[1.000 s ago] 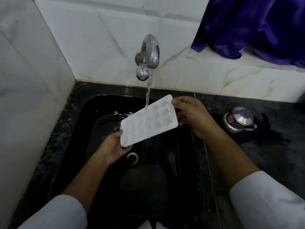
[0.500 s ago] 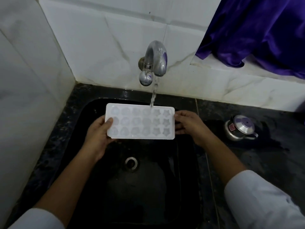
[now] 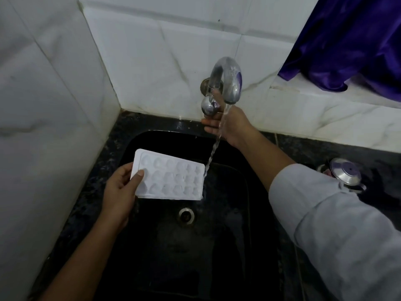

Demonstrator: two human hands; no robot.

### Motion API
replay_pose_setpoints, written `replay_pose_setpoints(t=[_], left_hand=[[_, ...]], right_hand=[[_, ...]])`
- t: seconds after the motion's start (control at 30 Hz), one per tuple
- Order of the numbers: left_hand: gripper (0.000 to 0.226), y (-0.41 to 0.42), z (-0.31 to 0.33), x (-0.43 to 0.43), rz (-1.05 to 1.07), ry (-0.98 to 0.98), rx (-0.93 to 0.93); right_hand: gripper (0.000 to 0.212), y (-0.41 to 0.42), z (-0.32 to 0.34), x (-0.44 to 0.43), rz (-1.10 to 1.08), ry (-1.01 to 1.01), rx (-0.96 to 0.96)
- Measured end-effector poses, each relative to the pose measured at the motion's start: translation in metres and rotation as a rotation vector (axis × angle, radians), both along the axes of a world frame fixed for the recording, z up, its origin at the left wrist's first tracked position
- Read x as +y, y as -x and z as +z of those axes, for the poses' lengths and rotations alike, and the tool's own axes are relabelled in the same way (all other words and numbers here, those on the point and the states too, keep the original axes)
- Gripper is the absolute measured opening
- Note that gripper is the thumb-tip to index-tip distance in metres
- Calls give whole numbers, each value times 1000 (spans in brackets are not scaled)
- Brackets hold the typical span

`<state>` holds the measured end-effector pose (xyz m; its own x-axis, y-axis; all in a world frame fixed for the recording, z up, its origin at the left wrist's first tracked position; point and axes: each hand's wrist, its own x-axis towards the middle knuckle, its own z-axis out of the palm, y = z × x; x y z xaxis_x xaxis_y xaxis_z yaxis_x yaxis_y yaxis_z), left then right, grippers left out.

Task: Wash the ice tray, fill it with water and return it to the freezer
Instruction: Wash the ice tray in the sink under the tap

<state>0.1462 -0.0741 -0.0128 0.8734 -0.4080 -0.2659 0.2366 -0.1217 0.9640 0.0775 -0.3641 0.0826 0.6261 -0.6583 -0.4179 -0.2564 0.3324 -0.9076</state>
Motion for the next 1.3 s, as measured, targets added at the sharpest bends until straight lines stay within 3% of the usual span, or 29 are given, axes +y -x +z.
replay_pose_setpoints(t=[0.13, 0.23, 0.37, 0.5, 0.6, 0.73, 1.0, 1.07, 1.2, 1.3], left_hand=[[27, 10, -2, -1, 0, 10, 20], [27, 13, 0, -3, -19, 17, 24], [27, 14, 5, 3, -41, 26, 4], [28, 17, 15, 16, -76, 53, 0], [30, 23, 23, 23, -136, 84, -1], [32, 35, 34, 27, -209, 151, -6], [42, 59, 68, 39, -368, 138, -1], [45, 65, 77, 42, -355, 128, 19], [64, 66, 93, 46, -304, 109, 98], [67, 67, 102, 44, -241, 152, 137]], right_hand=[[25, -2, 2, -6, 43, -105, 4], [26, 0, 4, -4, 31, -228, -54], [42, 15, 3, 8, 44, -185, -33], [72, 67, -23, 35, 113, -26, 331], [86, 111, -48, 61, 184, -172, 420], [81, 139, -58, 86, 134, -317, 298], [52, 154, -27, 122, -88, -88, 74], [54, 157, -18, 133, -115, -6, 57], [78, 161, -2, 153, -191, 115, 16], [63, 163, 8, 162, -265, 163, -10]])
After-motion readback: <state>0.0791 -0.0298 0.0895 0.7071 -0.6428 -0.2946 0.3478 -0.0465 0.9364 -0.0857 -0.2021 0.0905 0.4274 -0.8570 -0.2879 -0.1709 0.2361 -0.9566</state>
